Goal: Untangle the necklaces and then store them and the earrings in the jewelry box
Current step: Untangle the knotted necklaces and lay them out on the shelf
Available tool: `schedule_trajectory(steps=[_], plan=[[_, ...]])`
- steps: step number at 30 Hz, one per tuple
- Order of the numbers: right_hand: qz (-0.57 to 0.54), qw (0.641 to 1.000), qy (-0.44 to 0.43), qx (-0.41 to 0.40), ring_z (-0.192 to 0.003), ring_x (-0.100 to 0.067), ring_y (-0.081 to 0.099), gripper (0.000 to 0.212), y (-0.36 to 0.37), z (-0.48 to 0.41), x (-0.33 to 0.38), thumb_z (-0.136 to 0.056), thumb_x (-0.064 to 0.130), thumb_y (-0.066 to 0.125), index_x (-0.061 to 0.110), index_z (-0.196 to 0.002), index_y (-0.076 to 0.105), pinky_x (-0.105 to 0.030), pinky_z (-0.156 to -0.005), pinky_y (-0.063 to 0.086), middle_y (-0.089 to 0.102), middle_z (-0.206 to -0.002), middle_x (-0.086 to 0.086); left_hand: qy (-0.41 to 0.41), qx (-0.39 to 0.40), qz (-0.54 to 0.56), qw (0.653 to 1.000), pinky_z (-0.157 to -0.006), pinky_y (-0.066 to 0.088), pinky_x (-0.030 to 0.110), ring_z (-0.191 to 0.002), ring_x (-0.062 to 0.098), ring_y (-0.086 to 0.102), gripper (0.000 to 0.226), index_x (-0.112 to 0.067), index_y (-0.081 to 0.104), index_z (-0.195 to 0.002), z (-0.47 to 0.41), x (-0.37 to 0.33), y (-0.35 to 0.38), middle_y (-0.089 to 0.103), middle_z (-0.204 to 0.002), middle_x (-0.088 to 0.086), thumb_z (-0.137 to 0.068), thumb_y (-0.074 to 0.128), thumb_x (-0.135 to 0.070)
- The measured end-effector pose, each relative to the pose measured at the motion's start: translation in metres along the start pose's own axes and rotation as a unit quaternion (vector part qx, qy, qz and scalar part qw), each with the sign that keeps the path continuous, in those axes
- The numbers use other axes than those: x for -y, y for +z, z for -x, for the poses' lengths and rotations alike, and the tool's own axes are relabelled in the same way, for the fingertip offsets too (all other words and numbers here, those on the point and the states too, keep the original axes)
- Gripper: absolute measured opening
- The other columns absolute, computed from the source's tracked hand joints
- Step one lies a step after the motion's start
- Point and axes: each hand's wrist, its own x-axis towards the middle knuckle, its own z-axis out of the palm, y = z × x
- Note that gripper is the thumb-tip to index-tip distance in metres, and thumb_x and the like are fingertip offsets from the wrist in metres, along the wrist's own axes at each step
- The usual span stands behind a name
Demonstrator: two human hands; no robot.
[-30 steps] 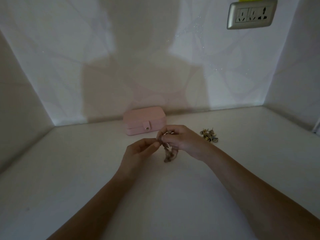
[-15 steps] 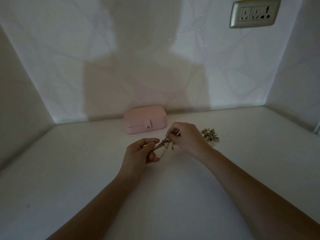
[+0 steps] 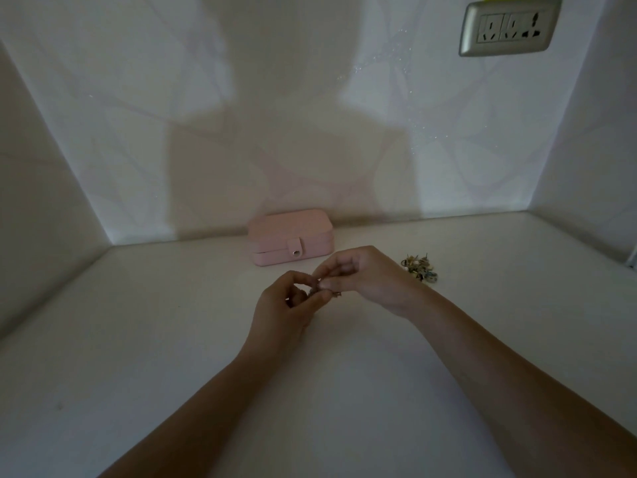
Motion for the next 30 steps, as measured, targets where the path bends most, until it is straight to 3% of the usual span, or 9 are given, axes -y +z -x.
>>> schedule_trajectory(steps=[4, 8, 12, 14, 17, 20, 22, 26, 30], plan=[[-0.089, 0.995, 0.035, 0.020, -0.065, -0.007, 0.063, 0.015, -0.007, 0.001, 0.003, -0.088, -0.007, 0.059, 0.002, -0.098, 0.067, -0.017, -0.070, 0.053, 0.070, -0.080, -0.006, 0.013, -0.006, -0.030, 0.999, -0.055, 0.041, 0.022, -0.058, 0.013, 0.050, 0.009, -0.019, 0.065, -0.078, -0.001, 0.002, -0.003, 0.057, -0.066, 0.002, -0.086, 0.070, -0.022], [-0.128, 0.989, 0.064, 0.028, -0.069, -0.011, 0.062, 0.015, -0.010, 0.000, 0.002, -0.092, -0.004, 0.055, 0.006, -0.095, 0.066, -0.022, -0.075, 0.053, 0.069, -0.076, -0.004, 0.031, -0.011, -0.054, 0.998, -0.085, 0.045, 0.022, -0.095, 0.003, 0.058, 0.021, -0.034, 0.069, -0.073, 0.001, -0.002, -0.002, 0.061, -0.103, -0.006, -0.087, 0.068, -0.018], [-0.190, 0.978, 0.079, 0.033, -0.067, -0.014, 0.061, 0.013, -0.008, 0.001, 0.006, -0.094, -0.001, 0.051, 0.005, -0.096, 0.064, -0.027, -0.077, 0.055, 0.062, -0.070, -0.003, 0.000, 0.020, 0.028, 0.999, -0.065, 0.047, 0.014, -0.069, 0.006, 0.062, 0.016, -0.022, 0.075, -0.082, 0.003, -0.008, -0.004, 0.072, -0.077, -0.004, -0.087, 0.066, -0.009], [-0.234, 0.968, 0.088, 0.035, -0.060, -0.013, 0.059, 0.011, -0.007, 0.001, 0.009, -0.093, 0.002, 0.053, 0.006, -0.095, 0.063, -0.029, -0.075, 0.056, 0.060, -0.068, -0.003, -0.006, 0.042, 0.071, 0.997, -0.062, 0.049, 0.024, -0.066, 0.018, 0.061, 0.014, -0.013, 0.072, -0.084, 0.004, -0.008, -0.004, 0.070, -0.072, 0.005, -0.087, 0.064, -0.003], [-0.289, 0.951, 0.096, 0.052, -0.048, -0.008, 0.049, 0.016, -0.008, 0.002, 0.014, -0.082, 0.007, 0.062, 0.007, -0.098, 0.062, -0.024, -0.061, 0.053, 0.062, -0.072, -0.004, -0.031, 0.074, 0.145, 0.986, -0.070, 0.049, 0.031, -0.076, 0.022, 0.065, 0.012, -0.006, 0.057, -0.080, 0.004, -0.009, -0.001, 0.069, -0.077, 0.009, -0.086, 0.060, 0.004], [-0.300, 0.946, 0.093, 0.075, -0.044, -0.002, 0.038, 0.026, -0.012, 0.006, 0.020, -0.075, 0.004, 0.062, 0.010, -0.100, 0.062, -0.013, -0.045, 0.040, 0.068, -0.081, -0.005, -0.071, 0.109, 0.216, 0.968, -0.081, 0.046, 0.034, -0.087, 0.018, 0.060, 0.012, -0.012, 0.050, -0.069, 0.002, -0.009, 0.000, 0.065, -0.083, 0.005, -0.066, 0.060, -0.006], [-0.293, 0.947, 0.092, 0.089, -0.041, -0.001, 0.033, 0.027, -0.016, 0.008, 0.022, -0.075, 0.000, 0.059, 0.011, -0.100, 0.061, -0.008, -0.037, 0.029, 0.070, -0.085, -0.004, -0.104, 0.117, 0.293, 0.943, -0.082, 0.046, 0.036, -0.082, 0.018, 0.057, 0.016, -0.013, 0.046, -0.066, 0.000, -0.010, -0.002, 0.061, -0.078, 0.005, -0.056, 0.058, -0.008], [-0.237, 0.961, 0.114, 0.087, -0.037, 0.000, 0.027, 0.027, -0.021, 0.006, 0.020, -0.085, -0.012, 0.050, 0.010, -0.098, 0.060, -0.009, -0.034, 0.020, 0.070, -0.080, -0.003, -0.132, 0.104, 0.373, 0.913, -0.081, 0.047, 0.034, -0.059, 0.016, 0.050, 0.014, -0.015, 0.039, -0.065, -0.004, -0.014, -0.009, 0.048, -0.058, 0.001, -0.064, 0.052, -0.009], [-0.108, 0.988, 0.110, 0.027, -0.049, -0.005, 0.026, 0.026, -0.022, 0.003, 0.015, -0.085, -0.013, 0.052, 0.007, -0.097, 0.063, -0.013, -0.037, 0.018, 0.071, -0.079, -0.003, -0.165, 0.076, 0.382, 0.906, -0.046, 0.040, 0.021, -0.040, 0.011, 0.027, 0.031, -0.020, 0.036, -0.047, -0.006, -0.019, -0.014, 0.023, -0.041, -0.005, -0.075, 0.049, -0.017]])
